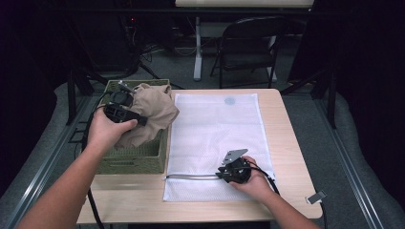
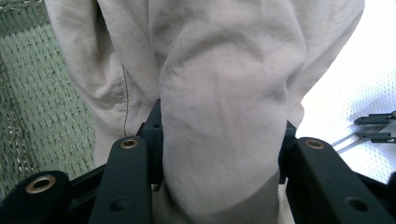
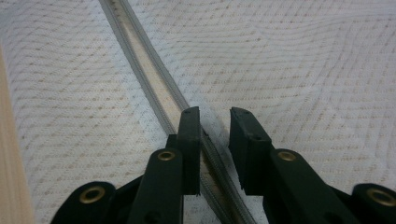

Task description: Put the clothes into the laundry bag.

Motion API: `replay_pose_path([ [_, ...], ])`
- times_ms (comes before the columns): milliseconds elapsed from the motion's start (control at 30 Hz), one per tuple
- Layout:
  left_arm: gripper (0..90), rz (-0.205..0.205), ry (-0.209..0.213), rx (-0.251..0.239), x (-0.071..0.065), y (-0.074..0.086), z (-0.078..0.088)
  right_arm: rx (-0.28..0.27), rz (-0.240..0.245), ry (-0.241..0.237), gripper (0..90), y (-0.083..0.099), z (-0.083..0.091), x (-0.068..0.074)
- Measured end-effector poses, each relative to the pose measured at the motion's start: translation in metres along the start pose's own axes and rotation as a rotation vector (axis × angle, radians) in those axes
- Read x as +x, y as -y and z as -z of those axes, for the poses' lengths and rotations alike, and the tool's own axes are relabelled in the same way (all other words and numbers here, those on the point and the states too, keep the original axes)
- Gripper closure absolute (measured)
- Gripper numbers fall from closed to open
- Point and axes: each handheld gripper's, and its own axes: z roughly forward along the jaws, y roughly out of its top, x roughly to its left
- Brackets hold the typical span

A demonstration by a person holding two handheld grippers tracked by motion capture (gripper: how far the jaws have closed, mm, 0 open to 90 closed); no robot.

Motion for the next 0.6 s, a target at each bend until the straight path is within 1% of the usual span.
replay_pose_path([
  [100,56.2,-0.001,0.002,0.001,-0.0004,0.0001,-0.0001,0.002,0.003,0.0,76.2,-0.0003,0.0,0.0001],
  [133,56.2,-0.002,0.001,0.001,-0.0009,0.0002,-0.0001,0.006,0.004,0.0,78.9,-0.0012,-0.0003,-0.0006],
  [233,56.2,-0.005,0.003,0.001,-0.0013,0.0003,-0.0001,0.013,0.005,-0.003,80.6,-0.0019,-0.0003,-0.0016],
  [267,56.2,-0.006,0.004,-0.001,-0.0016,0.0004,0.0,0.005,-0.001,-0.01,81.6,-0.0018,-0.0009,-0.002],
  [333,56.2,-0.009,0.004,0.002,-0.0024,0.0006,0.0005,0.017,-0.007,-0.016,85.3,-0.0021,-0.0003,-0.005],
  [367,56.2,-0.013,0.004,0.004,-0.0026,0.0007,0.0009,0.013,-0.035,-0.027,87.0,-0.0021,-0.0005,-0.0069],
  [433,56.2,-0.011,0.005,0.0,-0.0037,0.0008,0.001,0.011,-0.047,-0.033,87.6,-0.0022,-0.0007,-0.0086],
  [500,56.2,-0.018,0.008,0.001,-0.0045,0.0008,0.002,0.015,-0.059,-0.036,87.8,-0.0026,-0.0007,-0.0092],
  [600,56.2,-0.02,0.006,0.0,-0.005,0.0008,0.0025,0.027,-0.046,-0.03,87.9,-0.0043,-0.0007,-0.0085],
])
